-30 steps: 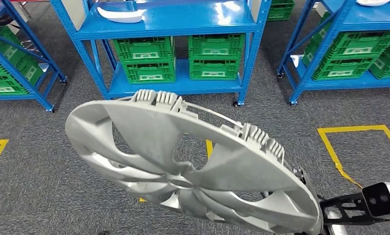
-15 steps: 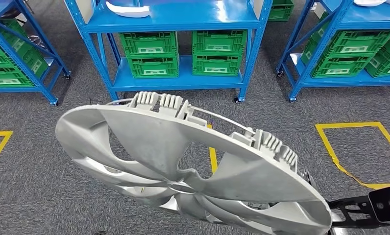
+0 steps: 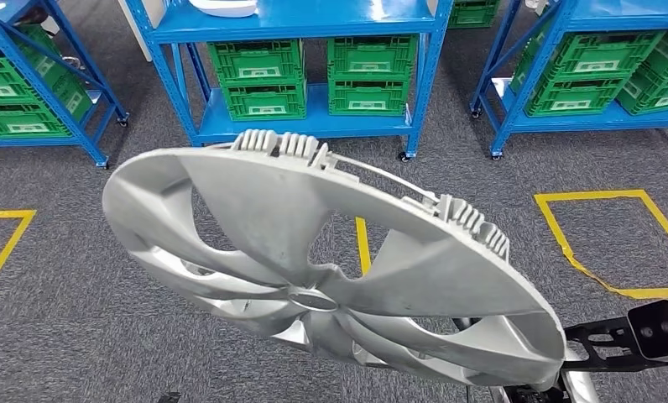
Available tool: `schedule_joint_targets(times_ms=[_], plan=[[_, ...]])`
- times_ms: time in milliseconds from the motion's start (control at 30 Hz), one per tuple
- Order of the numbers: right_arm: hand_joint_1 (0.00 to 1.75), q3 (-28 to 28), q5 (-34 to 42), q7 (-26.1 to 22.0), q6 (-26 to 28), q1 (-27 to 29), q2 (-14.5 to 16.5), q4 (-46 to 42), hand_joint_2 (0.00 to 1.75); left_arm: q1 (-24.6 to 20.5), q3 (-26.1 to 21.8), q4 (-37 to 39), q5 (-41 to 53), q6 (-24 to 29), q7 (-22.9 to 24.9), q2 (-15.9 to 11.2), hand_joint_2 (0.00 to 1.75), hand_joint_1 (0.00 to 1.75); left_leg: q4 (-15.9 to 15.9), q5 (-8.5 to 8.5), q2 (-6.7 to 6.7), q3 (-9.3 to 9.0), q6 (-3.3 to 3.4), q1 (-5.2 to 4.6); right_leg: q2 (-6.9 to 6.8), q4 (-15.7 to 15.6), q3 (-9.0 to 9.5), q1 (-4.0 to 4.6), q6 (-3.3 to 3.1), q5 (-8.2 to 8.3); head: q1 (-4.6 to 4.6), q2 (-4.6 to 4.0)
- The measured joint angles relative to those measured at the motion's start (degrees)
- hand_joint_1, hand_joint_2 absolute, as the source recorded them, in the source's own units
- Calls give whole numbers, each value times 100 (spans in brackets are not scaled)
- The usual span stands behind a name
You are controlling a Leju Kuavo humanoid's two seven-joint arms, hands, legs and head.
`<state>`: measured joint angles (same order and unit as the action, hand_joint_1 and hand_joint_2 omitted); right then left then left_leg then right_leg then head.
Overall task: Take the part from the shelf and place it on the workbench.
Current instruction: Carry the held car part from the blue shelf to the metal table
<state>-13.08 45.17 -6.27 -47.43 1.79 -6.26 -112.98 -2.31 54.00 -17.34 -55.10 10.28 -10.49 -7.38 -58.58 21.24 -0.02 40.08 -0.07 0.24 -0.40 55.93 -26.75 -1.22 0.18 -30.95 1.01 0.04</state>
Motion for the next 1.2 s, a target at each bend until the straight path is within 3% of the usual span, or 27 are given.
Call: schedule_joint_targets(times_ms=[100, 133, 167, 200, 233, 267, 333, 367, 400, 467, 500, 533, 600, 633, 667, 700, 733, 767, 800, 867, 900, 967, 1033, 1133, 1167, 1200], plan=[[175, -1, -8, 7, 0, -6, 28, 14, 175, 16, -5, 1, 11, -6, 8, -6, 175, 0, -887, 909, -3, 123, -93, 31, -12, 11, -218, 6, -71, 219, 9, 0], [175, -1, -12, 8, 0, -7, 36, 17, 175, 11, -7, 0, 22, -12, 9, -5, 175, 0, -1241, 1061, -3, 142, -108, 39, -12, 23, -306, 13, -71, 296, 11, 0], [175, -1, -19, 11, 0, -8, 42, 22, 175, 4, -8, 0, 31, -21, 11, -2, 175, 0, -1488, 1065, -3, 113, -114, 44, -12, 39, -402, 19, -65, 369, 10, 0], [175, -1, -28, 17, -1, -8, 45, 26, 175, -2, -8, 0, 39, -28, 15, 2, 175, 0, -1558, 950, -3, 6, -108, 46, -11, 59, -503, 25, -57, 438, 10, 0], [175, -1, -38, 26, -2, -8, 49, 31, 175, -7, -9, 0, 44, -34, 20, 4, 175, 0, -1419, 797, -4, -200, -92, 46, -9, 78, -601, 29, -47, 503, 11, 0], [175, -1, -46, 34, -3, -8, 54, 32, 175, -14, -10, 1, 44, -38, 23, 3, 175, 0, -1089, 703, -11, -504, -64, 42, -6, 93, -678, 33, -35, 563, 11, 0], [175, 1, -53, 44, -6, -13, 67, 32, 175, -39, -15, 1, 44, -40, 26, -4, 175, 0, -207, 796, -26, -1152, 5, 16, -4, 105, -779, 53, 13, 676, 8, 0], [175, 2, -54, 44, -6, -20, 72, 31, 175, -52, -18, 1, 44, -40, 27, -8, 175, 0, 104, 889, -33, -1343, 37, -5, -9, 101, -806, 54, 47, 732, 7, 0], [175, 3, -54, 44, -6, -26, 77, 31, 175, -61, -20, 1, 44, -41, 27, -10, 175, 0, 273, 938, -34, -1414, 67, -29, -15, 89, -831, 50, 87, 792, 5, 0], [175, 7, -62, 44, -5, -26, 82, 32, 175, -56, -22, 3, 44, -44, 33, -10, 175, 0, 359, 823, -11, -1326, 142, -45, -14, 79, -902, 35, 148, 862, 10, 0], [175, 10, -68, 44, -4, -22, 85, 33, 175, -53, -22, 4, 44, -46, 37, -9, 175, 0, 388, 733, 5, -1256, 189, -41, -7, 147, -963, 31, 144, 768, 4, 0], [175, 14, -75, 43, -1, -19, 84, 34, 175, -51, -23, 7, 44, -49, 41, -5, 175, 0, 416, 632, 20, -1172, 228, -32, 1, 317, -1044, 32, 116, 572, -3, 0], [175, 22, -90, 42, 10, -12, 83, 36, 175, -56, -25, 10, 45, -53, 43, 1, 175, 0, 418, 459, 30, -975, 276, -33, 10, 996, -1234, 26, 54, 21, -20, 0], [175, 28, -97, 40, 15, -1, 81, 37, 175, -56, -25, 13, 47, -55, 43, 4, 175, 0, 413, 381, 32, -870, 282, -38, 11, 1379, -1300, 22, 66, -148, -22, 0], [175, 35, -104, 39, 20, 13, 80, 37, 175, -55, -25, 15, 49, -58, 43, 8, 175, 0, 409, 306, 34, -763, 280, -42, 12, 1668, -1314, 20, 114, -188, -22, 0], [175, 41, -110, 37, 23, 26, 78, 37, 175, -54, -25, 19, 51, -62, 43, 13, 175, 0, 403, 233, 35, -659, 271, -43, 12, 1782, -1251, 16, 182, -108, -22, 0], [175, 46, -116, 36, 25, 36, 76, 37, 175, -53, -25, 22, 52, -64, 43, 19, 175, 0, 390, 164, 36, -556, 256, -42, 12, 1688, -1089, 11, 248, 30, -22, 0], [175, 48, -124, 34, 27, 40, 74, 37, 175, -53, -25, 25, 53, -66, 42, 24, 175, 0, 362, 100, 35, -464, 235, -40, 11, 1405, -831, 6, 290, 139, -22, 0], [175, 48, -135, 31, 28, 40, 73, 37, 175, -52, -26, 28, 55, -69, 39, 28, 175, 0, 314, 53, 33, -377, 211, -49, 11, 956, -464, 6, 291, 146, -24, 0], [175, 50, -157, 15, 33, 45, 70, 33, 175, -50, -27, 34, 59, -80, 30, 36, 175, 0, 204, -20, 30, -261, 152, -64, 12, 152, 96, 18, 193, -52, -21, 0], [175, 52, -166, 2, 35, 56, 68, 32, 175, -45, -28, 39, 62, -88, 25, 39, 175, 0, 173, -57, 30, -230, 117, -64, 13, -56, 225, 37, 129, -146, -22, 0], [175, 55, -174, -22, 39, 82, 63, 31, 175, -33, -29, 54, 66, -99, 21, 43, 175, 0, 156, -111, 29, -203, 44, -34, 9, -86, 183, 44, 18, -133, -21, 0], [175, 55, -178, -33, 39, 95, 62, 31, 175, -18, -28, 68, 68, -102, 21, 46, 175, 0, -64, 143, 24, -122, -28, -4, -1, -83, 124, 27, -84, -44, -11, 0], [175, 54, -181, -37, 34, 116, 62, 31, 175, -6, -31, 85, 65, -102, 18, 49, 175, 0, -1090, 878, 21, 186, -117, 25, -5, -72, -12, 32, -136, 80, 2, 0], [175, 54, -181, -38, 28, 125, 61, 31, 175, 0, -32, 90, 63, -102, 14, 51, 175, 0, -1371, 971, 21, 240, -128, 31, -3, -63, -61, 38, -132, 114, 2, 0], [175, 54, -181, -39, 21, 133, 61, 31, 175, 8, -34, 93, 61, -103, 9, 55, 175, 0, -1458, 954, 21, 201, -127, 35, 2, -51, -97, 43, -123, 142, 3, 0]])
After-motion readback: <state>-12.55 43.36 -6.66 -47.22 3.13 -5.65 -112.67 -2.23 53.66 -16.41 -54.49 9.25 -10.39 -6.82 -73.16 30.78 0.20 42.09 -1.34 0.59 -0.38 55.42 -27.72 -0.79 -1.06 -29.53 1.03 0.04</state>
